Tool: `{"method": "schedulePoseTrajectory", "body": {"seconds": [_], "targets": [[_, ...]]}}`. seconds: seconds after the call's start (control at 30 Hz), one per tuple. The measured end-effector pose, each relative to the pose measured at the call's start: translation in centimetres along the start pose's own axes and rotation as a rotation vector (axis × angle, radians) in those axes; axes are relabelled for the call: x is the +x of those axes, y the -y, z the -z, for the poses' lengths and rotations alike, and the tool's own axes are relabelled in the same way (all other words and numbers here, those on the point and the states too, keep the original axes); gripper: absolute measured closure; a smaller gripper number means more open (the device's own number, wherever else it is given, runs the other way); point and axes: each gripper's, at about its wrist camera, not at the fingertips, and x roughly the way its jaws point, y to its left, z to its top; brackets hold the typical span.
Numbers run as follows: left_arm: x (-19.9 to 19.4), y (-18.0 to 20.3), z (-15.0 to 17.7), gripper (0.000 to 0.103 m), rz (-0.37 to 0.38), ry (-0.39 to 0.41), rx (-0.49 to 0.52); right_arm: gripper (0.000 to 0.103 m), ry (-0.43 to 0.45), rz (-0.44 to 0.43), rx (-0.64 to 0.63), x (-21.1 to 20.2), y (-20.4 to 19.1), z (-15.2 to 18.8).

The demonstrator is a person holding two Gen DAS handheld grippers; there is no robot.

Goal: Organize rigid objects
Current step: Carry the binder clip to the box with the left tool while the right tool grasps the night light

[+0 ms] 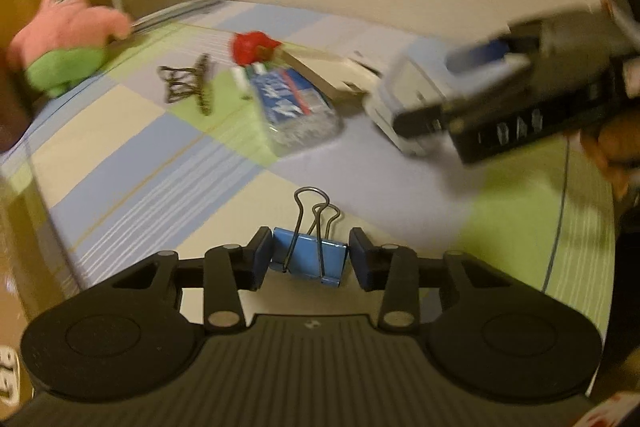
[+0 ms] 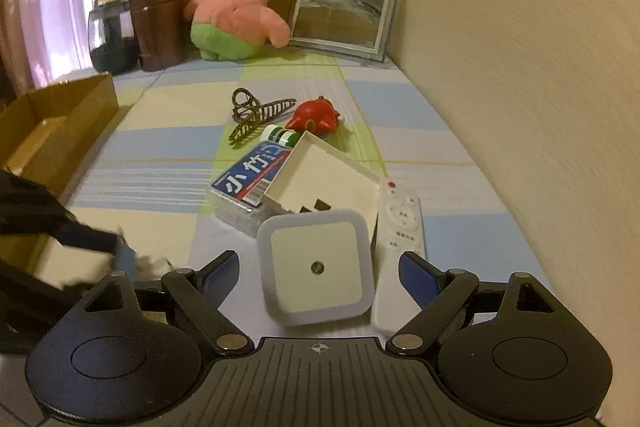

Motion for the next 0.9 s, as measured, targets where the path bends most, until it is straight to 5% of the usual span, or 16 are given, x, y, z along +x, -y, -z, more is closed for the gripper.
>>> {"method": "schedulePoseTrajectory", "body": {"seconds": [0.23,0.3,0.9], "targets": [[-1.2,-1.2,-0.7,0.067,-0.043,0.038,-0.067,0.023,-0.027,0.029,-0.093,2.0,-0.9,-0.2],[-1.4,-1.3,-0.6,0.067,-0.052,0.033,-0.073,0.04,-0.044,0.036,-0.108,2.6,-1.2,-0.1],[-6.3,-2.7,0.4,0.067,-0.204,0.071,-0.214,0.041,0.068,-0.097,-0.046,-1.5,-4.9,-2.5]]}}
